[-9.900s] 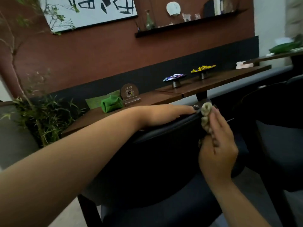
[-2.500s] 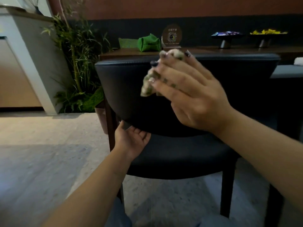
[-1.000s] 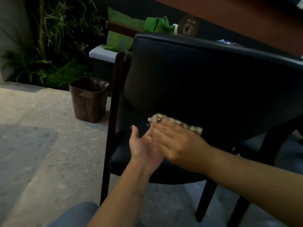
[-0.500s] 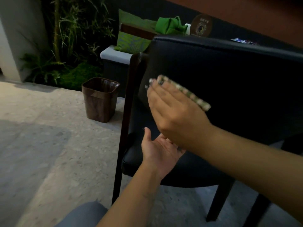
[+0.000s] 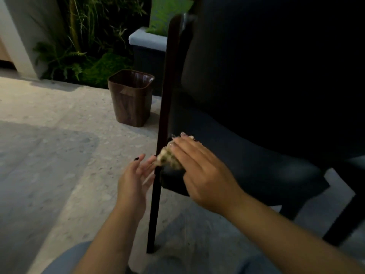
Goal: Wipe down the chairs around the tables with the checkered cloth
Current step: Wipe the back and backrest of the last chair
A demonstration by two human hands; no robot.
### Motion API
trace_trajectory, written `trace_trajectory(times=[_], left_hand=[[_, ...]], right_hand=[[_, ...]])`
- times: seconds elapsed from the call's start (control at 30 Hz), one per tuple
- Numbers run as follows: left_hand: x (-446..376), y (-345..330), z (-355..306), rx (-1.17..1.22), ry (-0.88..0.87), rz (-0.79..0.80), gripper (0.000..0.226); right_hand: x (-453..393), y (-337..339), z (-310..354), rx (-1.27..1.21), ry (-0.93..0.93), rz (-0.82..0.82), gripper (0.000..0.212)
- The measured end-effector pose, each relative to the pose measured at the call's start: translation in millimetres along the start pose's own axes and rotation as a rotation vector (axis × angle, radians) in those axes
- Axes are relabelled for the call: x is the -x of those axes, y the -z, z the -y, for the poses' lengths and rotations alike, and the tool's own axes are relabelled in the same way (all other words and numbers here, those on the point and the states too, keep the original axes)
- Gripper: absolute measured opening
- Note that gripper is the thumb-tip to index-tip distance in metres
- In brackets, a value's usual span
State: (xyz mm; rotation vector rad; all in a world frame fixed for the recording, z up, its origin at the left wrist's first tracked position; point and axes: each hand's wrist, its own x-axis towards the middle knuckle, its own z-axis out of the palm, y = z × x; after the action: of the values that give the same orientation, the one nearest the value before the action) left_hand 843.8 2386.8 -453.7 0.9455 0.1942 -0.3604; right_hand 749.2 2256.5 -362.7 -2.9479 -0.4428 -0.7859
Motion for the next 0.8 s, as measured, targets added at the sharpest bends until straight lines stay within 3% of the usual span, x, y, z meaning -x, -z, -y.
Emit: trace_trajectory(times=[0.1,0.2,0.33,0.53,0.63,0.73,0.8], left_hand=[[-4,5,7,-0.247,-0.115,-0.115,0.024],[-1,2,17,-0.406,-0.131,-0.105,0.022],[2,-8,31,-0.483,-0.045,-0.063,0.018],[16,-28,49,-0.656,-0.017,-0.333,0.051],[31,-40,58,-0.547,0.043,-0.373,0.06],[41,-49,66,-0.285,0.183,-0.219,0.063],[44,-52,67,-0.199,0.215,-0.125,0.06]], right_hand=[[-3,-53,9,-0.044,-0.246,0.044,0.051],[-6,-85,19,0.019,-0.323,0.09,0.041],[6,-82,7,0.068,-0.219,0.051,0.04],[71,-53,-43,0.1,-0.123,-0.033,0.036],[94,-39,-67,0.102,-0.243,-0.153,0.034],[75,-44,-56,0.012,-0.39,-0.201,0.04],[60,-55,-41,-0.025,-0.336,-0.162,0.04]])
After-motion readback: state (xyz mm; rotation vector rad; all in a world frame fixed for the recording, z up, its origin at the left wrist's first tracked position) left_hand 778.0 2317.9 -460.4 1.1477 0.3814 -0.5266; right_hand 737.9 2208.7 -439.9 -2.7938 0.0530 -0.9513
